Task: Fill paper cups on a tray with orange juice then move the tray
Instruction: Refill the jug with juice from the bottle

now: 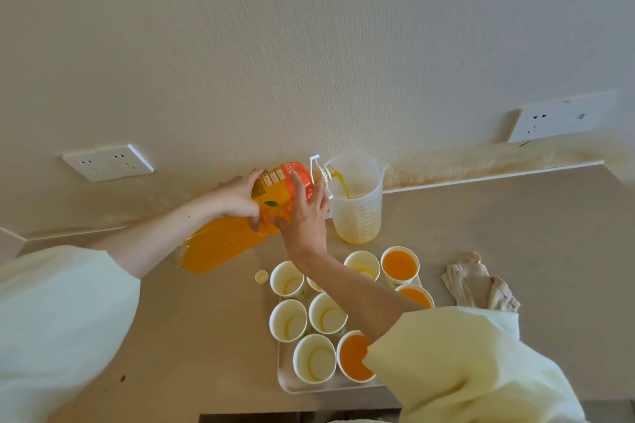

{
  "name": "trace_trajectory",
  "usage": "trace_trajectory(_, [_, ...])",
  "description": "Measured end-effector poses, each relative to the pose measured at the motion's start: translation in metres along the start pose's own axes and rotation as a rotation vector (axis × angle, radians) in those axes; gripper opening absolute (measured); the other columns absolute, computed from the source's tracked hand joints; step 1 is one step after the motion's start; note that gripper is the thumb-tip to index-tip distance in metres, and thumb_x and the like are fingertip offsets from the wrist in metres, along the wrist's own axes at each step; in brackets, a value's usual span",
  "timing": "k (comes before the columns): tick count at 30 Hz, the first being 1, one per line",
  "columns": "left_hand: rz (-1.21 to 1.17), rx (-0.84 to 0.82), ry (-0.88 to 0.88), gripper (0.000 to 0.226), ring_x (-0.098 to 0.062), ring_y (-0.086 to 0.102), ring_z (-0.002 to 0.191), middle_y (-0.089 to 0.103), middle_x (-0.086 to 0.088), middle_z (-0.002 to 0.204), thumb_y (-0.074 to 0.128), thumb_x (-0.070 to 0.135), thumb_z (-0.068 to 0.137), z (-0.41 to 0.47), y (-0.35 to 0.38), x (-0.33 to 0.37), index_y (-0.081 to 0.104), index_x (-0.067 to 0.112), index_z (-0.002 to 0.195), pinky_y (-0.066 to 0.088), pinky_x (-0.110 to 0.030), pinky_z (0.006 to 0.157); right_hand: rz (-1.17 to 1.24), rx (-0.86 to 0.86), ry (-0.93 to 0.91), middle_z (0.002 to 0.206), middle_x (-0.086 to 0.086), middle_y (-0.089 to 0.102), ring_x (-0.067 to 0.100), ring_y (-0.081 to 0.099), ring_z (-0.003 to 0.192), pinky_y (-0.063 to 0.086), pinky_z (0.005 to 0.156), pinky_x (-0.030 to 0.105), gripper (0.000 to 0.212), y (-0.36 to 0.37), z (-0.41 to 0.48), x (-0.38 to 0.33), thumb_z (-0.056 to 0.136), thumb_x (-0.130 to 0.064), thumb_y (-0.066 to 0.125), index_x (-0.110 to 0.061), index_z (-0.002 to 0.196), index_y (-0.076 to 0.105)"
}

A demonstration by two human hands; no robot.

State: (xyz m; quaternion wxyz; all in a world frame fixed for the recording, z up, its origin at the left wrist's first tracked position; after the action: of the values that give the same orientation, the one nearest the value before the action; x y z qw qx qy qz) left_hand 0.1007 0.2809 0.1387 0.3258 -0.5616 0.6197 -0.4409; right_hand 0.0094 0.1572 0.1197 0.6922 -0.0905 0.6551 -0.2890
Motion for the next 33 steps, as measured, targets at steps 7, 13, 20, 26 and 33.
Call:
trace_trajectory(7, [0.002, 0.005, -0.001, 0.130, -0.037, 0.042, 0.127, 0.036, -0.009, 0.147, 0.090, 0.022, 0.053, -0.0007, -0.0003, 0.0001, 0.003, 0.034, 0.150, 0.049, -0.050, 0.094, 0.006, 0.001, -0.001, 0.160, 0.016, -0.007, 0.035, -0.002, 0.147, 0.035, 0.107, 0.040, 0.088, -0.0007, -0.0010, -0.0008, 0.085, -0.023, 0.072, -0.032, 0.153, 0.016])
trace_trajectory(13, [-0.008, 0.001, 0.000, 0.128, -0.036, 0.042, 0.127, 0.036, -0.009, 0.147, 0.089, 0.021, 0.056, 0.0000, -0.0012, 0.0005, 0.003, 0.032, 0.150, 0.049, -0.049, 0.094, 0.008, -0.004, -0.007, 0.161, 0.016, -0.006, 0.034, -0.003, 0.147, 0.034, 0.108, 0.040, 0.089, -0.0026, 0.0002, -0.0024, 0.085, -0.023, 0.073, -0.032, 0.153, 0.016])
trace_trajectory(20, [-0.010, -0.008, -0.003, 0.131, -0.037, 0.043, 0.125, 0.037, -0.010, 0.145, 0.089, 0.022, 0.052, -0.0031, -0.0019, 0.0001, 0.003, 0.035, 0.150, 0.050, -0.049, 0.093, 0.023, 0.005, 0.001, 0.160, 0.014, -0.005, 0.034, -0.001, 0.147, 0.034, 0.108, 0.039, 0.088, -0.0026, -0.0014, -0.0026, 0.084, -0.022, 0.073, -0.033, 0.152, 0.018])
trace_trajectory(26, [-0.035, -0.011, 0.008, 0.129, -0.036, 0.045, 0.124, 0.039, -0.009, 0.144, 0.089, 0.018, 0.054, -0.0028, -0.0011, 0.0016, 0.004, 0.032, 0.150, 0.050, -0.049, 0.093, 0.016, 0.003, 0.011, 0.161, 0.013, -0.005, 0.033, -0.001, 0.147, 0.034, 0.108, 0.039, 0.089, -0.0021, -0.0016, -0.0019, 0.084, -0.023, 0.074, -0.033, 0.152, 0.017])
trace_trajectory(33, [-0.028, -0.008, 0.001, 0.131, -0.035, 0.044, 0.125, 0.038, -0.009, 0.145, 0.089, 0.019, 0.054, -0.0019, -0.0019, 0.0007, 0.002, 0.032, 0.151, 0.050, -0.049, 0.094, 0.019, -0.002, 0.008, 0.161, 0.014, -0.005, 0.034, -0.001, 0.147, 0.033, 0.109, 0.039, 0.088, -0.0030, -0.0015, -0.0033, 0.085, -0.023, 0.073, -0.032, 0.152, 0.018])
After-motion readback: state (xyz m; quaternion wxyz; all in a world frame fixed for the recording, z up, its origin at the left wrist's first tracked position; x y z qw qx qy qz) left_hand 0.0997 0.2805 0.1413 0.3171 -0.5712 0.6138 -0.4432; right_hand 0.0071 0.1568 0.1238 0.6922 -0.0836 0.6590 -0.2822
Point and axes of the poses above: each hand's wrist, its own z-axis towards the middle knuckle, its own y-axis out of the palm, x = y × z, the point moved 8 cm from there along z, towards the middle knuckle
